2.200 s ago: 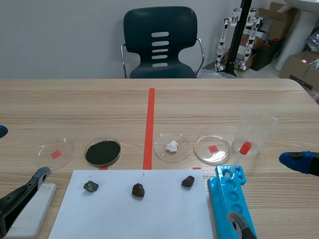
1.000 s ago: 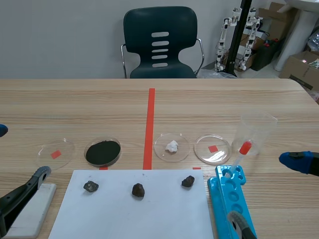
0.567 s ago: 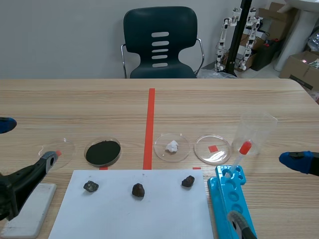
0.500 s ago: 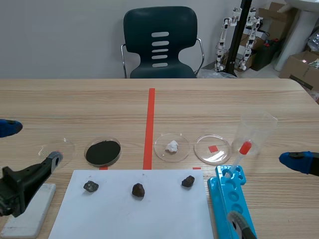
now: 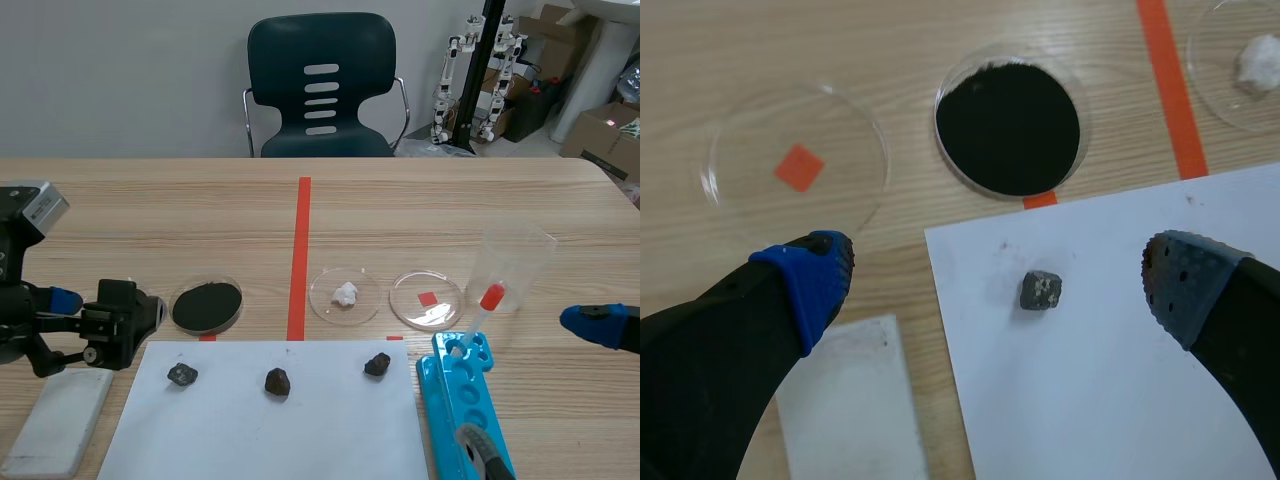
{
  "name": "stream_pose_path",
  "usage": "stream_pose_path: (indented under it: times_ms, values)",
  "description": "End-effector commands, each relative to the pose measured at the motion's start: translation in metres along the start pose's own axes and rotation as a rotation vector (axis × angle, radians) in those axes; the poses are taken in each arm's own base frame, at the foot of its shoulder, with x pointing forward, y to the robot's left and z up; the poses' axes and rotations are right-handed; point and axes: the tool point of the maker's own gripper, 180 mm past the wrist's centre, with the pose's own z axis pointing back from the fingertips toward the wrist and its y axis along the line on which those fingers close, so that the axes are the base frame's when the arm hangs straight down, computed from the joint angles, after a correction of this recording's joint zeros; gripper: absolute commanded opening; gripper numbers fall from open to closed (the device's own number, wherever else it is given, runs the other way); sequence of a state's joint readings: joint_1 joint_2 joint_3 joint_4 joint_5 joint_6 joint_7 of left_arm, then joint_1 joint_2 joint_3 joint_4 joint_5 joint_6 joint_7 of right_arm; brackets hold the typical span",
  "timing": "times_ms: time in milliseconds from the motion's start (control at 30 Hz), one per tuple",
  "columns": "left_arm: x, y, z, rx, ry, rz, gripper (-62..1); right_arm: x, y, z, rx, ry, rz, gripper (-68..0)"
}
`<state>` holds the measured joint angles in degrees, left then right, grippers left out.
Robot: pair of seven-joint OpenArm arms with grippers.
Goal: Pick up the left mineral with the left hand
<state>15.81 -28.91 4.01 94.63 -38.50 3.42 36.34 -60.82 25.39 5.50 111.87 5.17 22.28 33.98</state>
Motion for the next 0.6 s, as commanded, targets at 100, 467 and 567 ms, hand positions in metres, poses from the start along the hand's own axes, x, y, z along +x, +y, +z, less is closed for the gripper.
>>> stream_pose_path:
  times_ms: [100, 467, 567]
  values:
    - [-0.007, -0.011, -0.007, 0.049, 0.064, 0.041, 0.2, 0.008, -0.001, -0.001, -0.003, -0.030, -0.003, -2.2]
    - [-0.018, -0.034, -0.019, 0.132, 0.174, 0.127, 0.2, 0.008, -0.001, -0.001, -0.003, -0.029, -0.003, -2.2]
    - [-0.015, -0.039, -0.022, 0.147, 0.178, 0.139, 0.2, 0.008, -0.001, -0.001, -0.003, -0.030, -0.003, -2.2]
